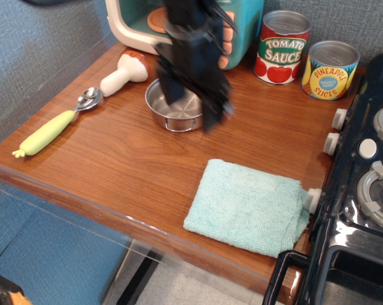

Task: Move blue cloth to front of cans.

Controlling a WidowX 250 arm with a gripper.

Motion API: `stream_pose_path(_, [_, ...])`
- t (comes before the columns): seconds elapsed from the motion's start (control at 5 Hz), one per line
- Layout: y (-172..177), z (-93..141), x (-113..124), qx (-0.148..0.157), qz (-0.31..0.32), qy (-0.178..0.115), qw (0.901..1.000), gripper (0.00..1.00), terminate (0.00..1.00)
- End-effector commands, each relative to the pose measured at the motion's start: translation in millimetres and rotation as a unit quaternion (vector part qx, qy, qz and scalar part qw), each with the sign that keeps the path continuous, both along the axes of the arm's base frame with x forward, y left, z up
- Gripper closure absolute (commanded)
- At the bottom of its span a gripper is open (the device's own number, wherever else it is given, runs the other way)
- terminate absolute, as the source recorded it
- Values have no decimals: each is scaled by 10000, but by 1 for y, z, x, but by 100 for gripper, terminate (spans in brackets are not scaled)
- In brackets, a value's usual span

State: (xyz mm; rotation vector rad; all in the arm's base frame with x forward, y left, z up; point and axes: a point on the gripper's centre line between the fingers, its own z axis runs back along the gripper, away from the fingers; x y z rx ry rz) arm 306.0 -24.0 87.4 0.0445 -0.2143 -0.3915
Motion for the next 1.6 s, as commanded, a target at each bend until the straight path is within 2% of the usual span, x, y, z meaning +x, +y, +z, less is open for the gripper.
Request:
stream_pose_path(0.0, [-65, -13, -17, -49, -152, -109, 9998, 0, 0])
stream_pose_path(0.4, [-70, -49, -23, 64, 155, 252, 9995, 0, 0])
stream_pose_path(0.8, [-42, -72, -23, 417, 569, 474, 9964, 0, 0])
stream_pose_path(1.2, [-24, -70, 28, 239, 1029, 365, 9937, 0, 0])
stream_pose_path(1.4, [-23, -65, 68, 94, 1201, 237, 9924, 0, 0])
